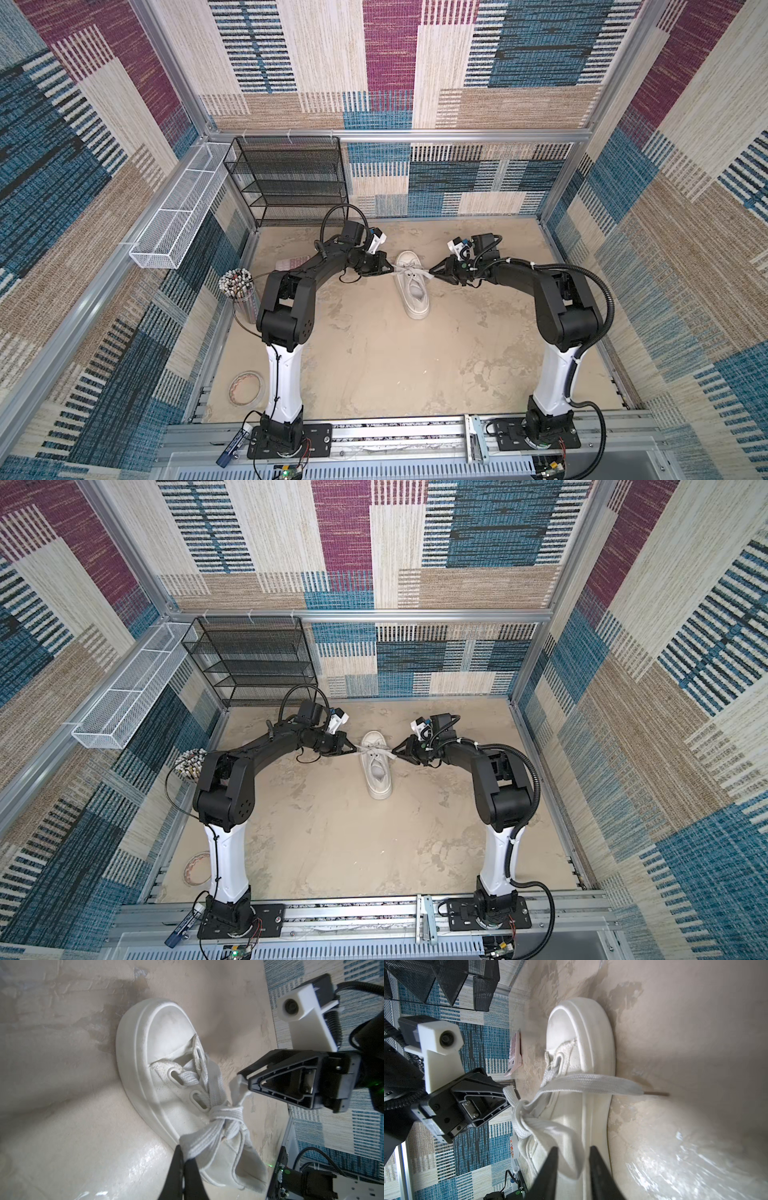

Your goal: Tie the shoes

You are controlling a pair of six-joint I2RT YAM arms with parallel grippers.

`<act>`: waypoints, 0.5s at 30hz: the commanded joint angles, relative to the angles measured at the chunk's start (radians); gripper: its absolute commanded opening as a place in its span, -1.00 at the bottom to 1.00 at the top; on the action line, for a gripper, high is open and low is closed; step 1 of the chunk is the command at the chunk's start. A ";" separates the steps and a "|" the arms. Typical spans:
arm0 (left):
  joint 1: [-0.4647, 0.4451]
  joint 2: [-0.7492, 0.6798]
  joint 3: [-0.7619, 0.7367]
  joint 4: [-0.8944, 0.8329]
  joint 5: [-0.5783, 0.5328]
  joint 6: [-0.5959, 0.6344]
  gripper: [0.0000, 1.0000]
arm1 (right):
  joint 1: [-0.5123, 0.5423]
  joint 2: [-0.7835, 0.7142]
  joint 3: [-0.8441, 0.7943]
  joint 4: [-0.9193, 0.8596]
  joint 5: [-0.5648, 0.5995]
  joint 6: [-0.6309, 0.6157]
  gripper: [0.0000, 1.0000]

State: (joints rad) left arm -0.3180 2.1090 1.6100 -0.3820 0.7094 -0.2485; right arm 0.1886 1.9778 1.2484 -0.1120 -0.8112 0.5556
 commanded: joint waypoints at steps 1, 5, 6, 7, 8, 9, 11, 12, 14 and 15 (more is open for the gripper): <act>-0.001 -0.003 0.012 0.023 0.028 -0.018 -0.55 | -0.006 -0.010 0.019 -0.016 0.026 -0.021 -0.12; 0.009 -0.029 -0.006 -0.005 0.012 0.012 -0.22 | -0.038 -0.045 0.011 -0.041 0.072 -0.025 -0.11; 0.015 -0.044 -0.021 -0.002 0.005 0.011 -0.16 | -0.038 -0.052 0.025 -0.076 0.101 -0.044 -0.11; 0.020 -0.061 -0.042 0.011 -0.004 0.008 -0.06 | -0.038 -0.055 0.039 -0.101 0.118 -0.065 -0.11; 0.026 -0.079 -0.058 0.025 -0.014 0.002 0.02 | -0.037 -0.058 0.044 -0.111 0.119 -0.071 -0.12; 0.031 -0.098 -0.079 0.037 -0.029 -0.004 0.11 | -0.036 -0.064 0.045 -0.113 0.118 -0.074 -0.12; 0.041 -0.129 -0.108 0.063 -0.041 -0.020 0.20 | -0.025 -0.071 0.053 -0.124 0.125 -0.080 -0.13; 0.042 -0.144 -0.119 0.072 -0.041 -0.027 0.21 | -0.017 -0.071 0.061 -0.132 0.125 -0.083 -0.14; 0.036 -0.161 -0.124 0.078 -0.024 -0.037 0.11 | 0.005 -0.073 0.072 -0.139 0.125 -0.083 -0.16; 0.028 -0.167 -0.123 0.078 -0.019 -0.038 0.05 | 0.017 -0.074 0.077 -0.145 0.129 -0.082 -0.18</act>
State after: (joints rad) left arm -0.2775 1.9621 1.4906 -0.3439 0.6827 -0.2527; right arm 0.1833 1.9156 1.3109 -0.2314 -0.7029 0.4915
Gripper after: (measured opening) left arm 0.532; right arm 0.413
